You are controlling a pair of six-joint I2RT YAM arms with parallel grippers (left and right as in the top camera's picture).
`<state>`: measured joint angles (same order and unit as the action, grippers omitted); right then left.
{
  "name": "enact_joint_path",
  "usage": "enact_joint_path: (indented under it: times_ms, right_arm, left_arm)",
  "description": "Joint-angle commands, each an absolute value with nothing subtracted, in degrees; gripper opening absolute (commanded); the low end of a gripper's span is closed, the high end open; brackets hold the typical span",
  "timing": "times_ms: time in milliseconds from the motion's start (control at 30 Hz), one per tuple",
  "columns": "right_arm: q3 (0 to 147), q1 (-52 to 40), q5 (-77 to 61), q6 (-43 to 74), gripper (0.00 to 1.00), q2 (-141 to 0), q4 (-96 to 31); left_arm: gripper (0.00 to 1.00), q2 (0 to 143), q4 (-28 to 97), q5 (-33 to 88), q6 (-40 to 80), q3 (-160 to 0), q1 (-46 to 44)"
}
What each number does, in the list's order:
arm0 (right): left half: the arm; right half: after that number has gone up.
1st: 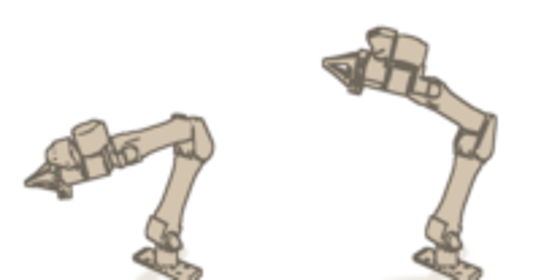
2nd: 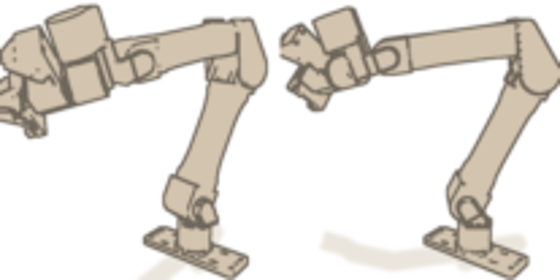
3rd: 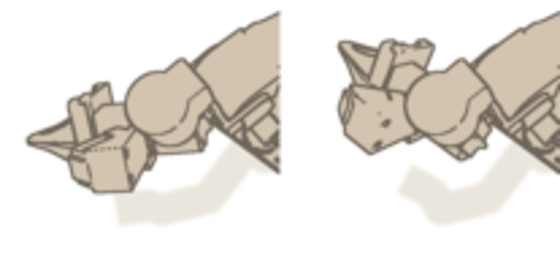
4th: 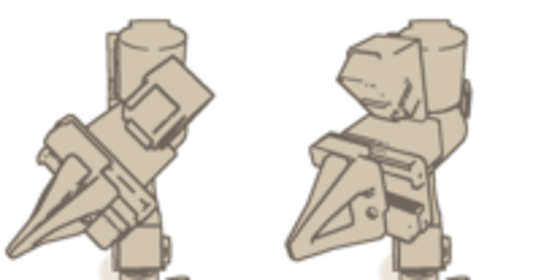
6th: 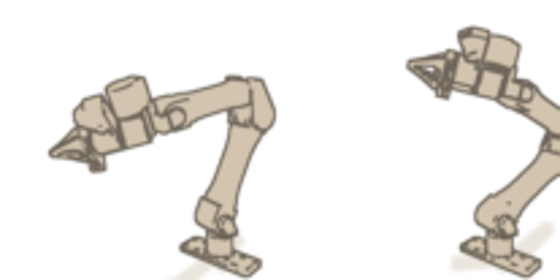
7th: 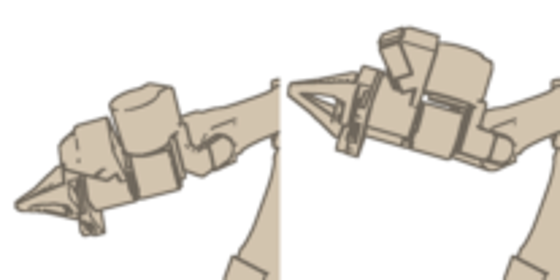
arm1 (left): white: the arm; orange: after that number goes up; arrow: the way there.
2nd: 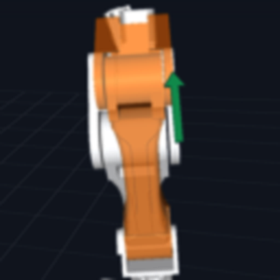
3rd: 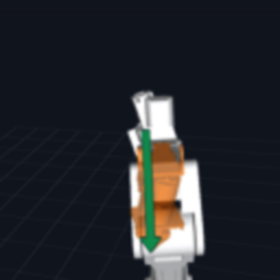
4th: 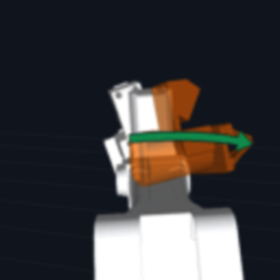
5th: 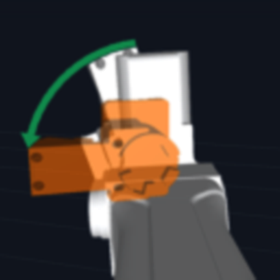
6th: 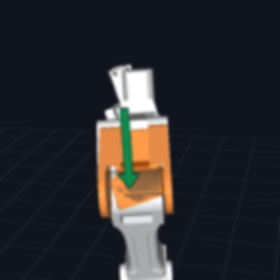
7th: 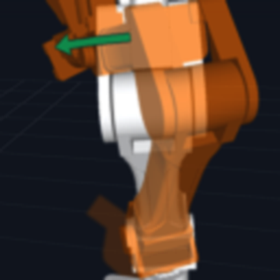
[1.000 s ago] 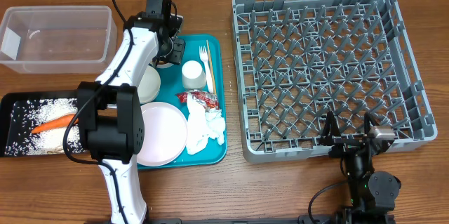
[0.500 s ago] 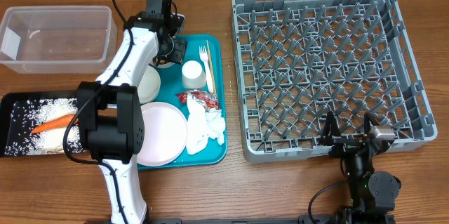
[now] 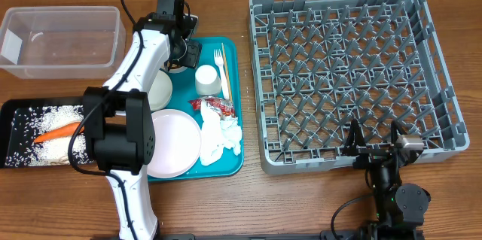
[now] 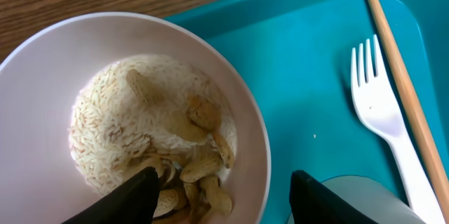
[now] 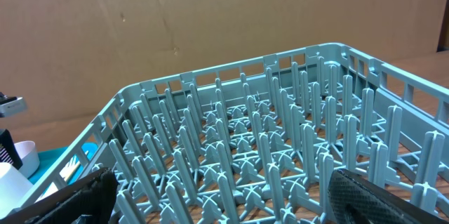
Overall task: Sort waste into correct bins and load items into the dishwasher rack
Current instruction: 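Lower the left gripper and grasp the pink bowl's rim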
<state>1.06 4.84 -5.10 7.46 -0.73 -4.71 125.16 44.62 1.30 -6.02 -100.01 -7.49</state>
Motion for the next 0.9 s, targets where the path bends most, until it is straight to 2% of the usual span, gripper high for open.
enact_joint_path:
  times_ms: [0,433,867]
  right_arm:
    - [0.5,5.0,-4.7,7.2,1.00,-0.3,-4.4]
    - [0.5,5.0,-4.7,7.2,1.00,-0.3,-4.4]
    - [0.5,5.0,-4.7,7.2,1.00,-0.3,-4.4]
  left_arm:
    - [0.61,126.5,44.4,1.9,-6.2,-99.3,-7.5]
    - [0.59,128.7,44.2,0.5,-6.2,-99.7,-7.5]
    - [0.49,128.7,47.0,0.4,-5.1,-103.3,-7.5]
